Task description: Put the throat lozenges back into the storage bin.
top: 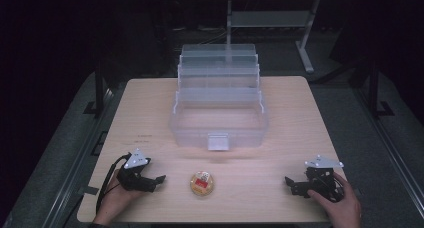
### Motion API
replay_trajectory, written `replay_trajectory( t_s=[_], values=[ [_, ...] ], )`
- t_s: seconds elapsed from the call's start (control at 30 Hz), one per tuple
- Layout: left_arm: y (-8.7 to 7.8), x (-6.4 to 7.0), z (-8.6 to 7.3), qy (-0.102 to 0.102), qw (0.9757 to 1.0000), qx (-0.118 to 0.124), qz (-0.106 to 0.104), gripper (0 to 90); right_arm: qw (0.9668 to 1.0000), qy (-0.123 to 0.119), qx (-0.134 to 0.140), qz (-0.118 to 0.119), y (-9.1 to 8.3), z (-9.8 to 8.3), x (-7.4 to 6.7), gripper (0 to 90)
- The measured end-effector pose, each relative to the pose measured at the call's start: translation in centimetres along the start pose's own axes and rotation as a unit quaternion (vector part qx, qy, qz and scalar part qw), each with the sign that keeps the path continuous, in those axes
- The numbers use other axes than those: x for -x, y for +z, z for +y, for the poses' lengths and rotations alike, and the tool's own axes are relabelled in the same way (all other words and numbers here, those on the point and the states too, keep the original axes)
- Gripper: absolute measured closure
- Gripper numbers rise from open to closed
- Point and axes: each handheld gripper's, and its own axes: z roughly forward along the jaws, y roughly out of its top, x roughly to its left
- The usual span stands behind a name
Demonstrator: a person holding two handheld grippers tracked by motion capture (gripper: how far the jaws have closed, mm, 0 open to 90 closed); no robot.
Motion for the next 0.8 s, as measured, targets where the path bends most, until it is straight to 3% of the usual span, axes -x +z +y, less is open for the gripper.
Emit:
replay_trajectory(
  t_s=[0.47,0.8],
  values=[
    [0.00,0.08,0.10,-0.001,1.0000,-0.003,0.001,11.1,1.0000,0.000,0.000,0.000,0.00,0.01,0.00,0.0],
    [-0.07,0.32,0.55,0.001,0.9998,-0.020,0.001,11.8,1.0000,0.000,0.000,0.000,0.00,0.01,0.00,0.0]
  ],
)
